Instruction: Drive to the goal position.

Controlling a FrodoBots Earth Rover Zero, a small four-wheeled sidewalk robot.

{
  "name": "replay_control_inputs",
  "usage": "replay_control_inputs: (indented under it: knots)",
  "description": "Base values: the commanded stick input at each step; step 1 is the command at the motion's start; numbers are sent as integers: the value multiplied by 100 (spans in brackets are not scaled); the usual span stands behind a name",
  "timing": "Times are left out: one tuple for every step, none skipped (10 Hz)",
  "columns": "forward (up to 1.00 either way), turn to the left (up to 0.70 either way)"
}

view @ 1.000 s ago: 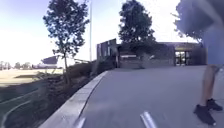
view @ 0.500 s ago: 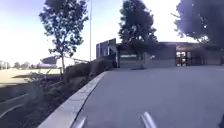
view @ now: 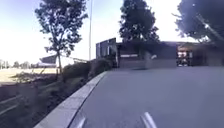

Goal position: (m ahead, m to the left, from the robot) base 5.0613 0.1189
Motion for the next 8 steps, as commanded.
replay_control_inputs:
  knots:
    - [98, 0]
    - [98, 0]
    - [98, 0]
    - [98, 0]
    - [98, -14]
    - [98, -30]
    - [98, -39]
    - [98, -39]
